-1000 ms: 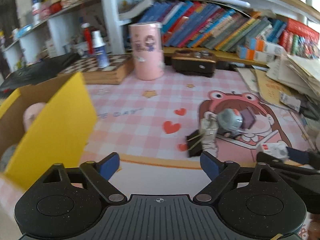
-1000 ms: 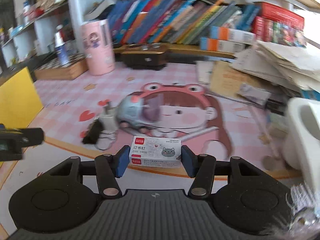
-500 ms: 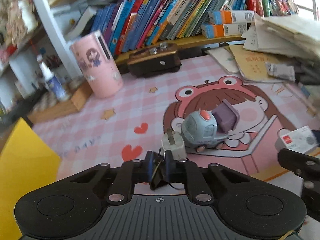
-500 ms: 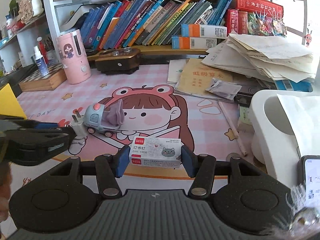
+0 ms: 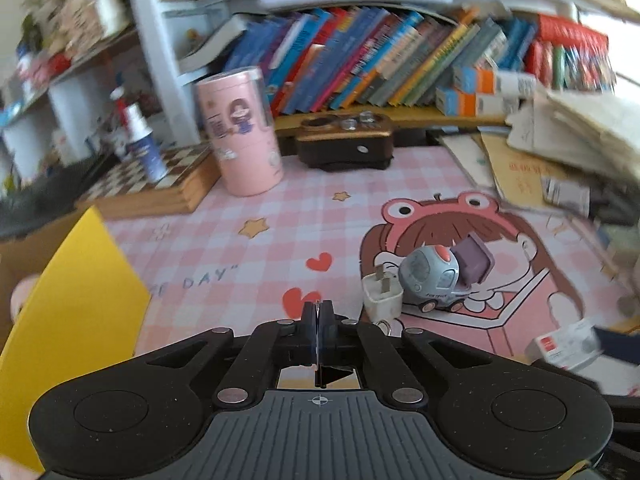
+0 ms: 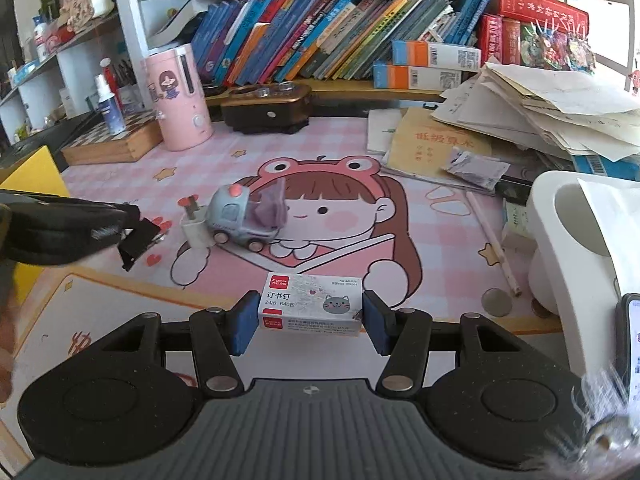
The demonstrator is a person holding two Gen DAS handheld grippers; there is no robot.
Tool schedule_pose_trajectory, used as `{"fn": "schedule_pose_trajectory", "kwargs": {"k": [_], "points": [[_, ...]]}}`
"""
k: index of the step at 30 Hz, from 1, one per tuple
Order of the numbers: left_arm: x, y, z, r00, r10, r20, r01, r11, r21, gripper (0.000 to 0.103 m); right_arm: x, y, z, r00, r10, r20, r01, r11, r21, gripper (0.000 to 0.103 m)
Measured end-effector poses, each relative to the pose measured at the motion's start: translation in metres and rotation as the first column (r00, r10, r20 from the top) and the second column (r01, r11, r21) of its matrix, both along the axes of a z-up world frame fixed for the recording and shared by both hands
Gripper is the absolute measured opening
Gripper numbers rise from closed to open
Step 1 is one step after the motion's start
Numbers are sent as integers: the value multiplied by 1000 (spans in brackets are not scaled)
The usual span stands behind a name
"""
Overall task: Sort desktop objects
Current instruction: 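Carry the staple box and binder clip with both tools toward the yellow box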
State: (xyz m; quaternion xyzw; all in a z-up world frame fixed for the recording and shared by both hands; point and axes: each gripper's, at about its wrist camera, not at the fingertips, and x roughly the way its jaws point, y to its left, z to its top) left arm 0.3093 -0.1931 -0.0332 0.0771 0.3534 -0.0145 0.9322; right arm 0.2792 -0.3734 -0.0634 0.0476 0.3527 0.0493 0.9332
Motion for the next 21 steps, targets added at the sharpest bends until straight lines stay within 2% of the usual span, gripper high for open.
{"fn": "schedule_pose_trajectory", "kwargs": {"k": [8,13,15,21], "points": [[-42,31,19,999,53,9,-51,992,-112,0,-17,14,6,999,44,-1,-44,999,-14,52],[-73,48,31,998,49,25,-44,981,-189,0,-34,26,16,998,64,-11,-64,998,-11,52],[-85,54,36,998,41,38,-32,979,-200,0,-40,33,20,996,81,-33,-82,996,-25,52],[-116,71,45,998,-5,65,19,978,-206,0,-69,51,39,994,105,-27,-106,994,-19,52]]}}
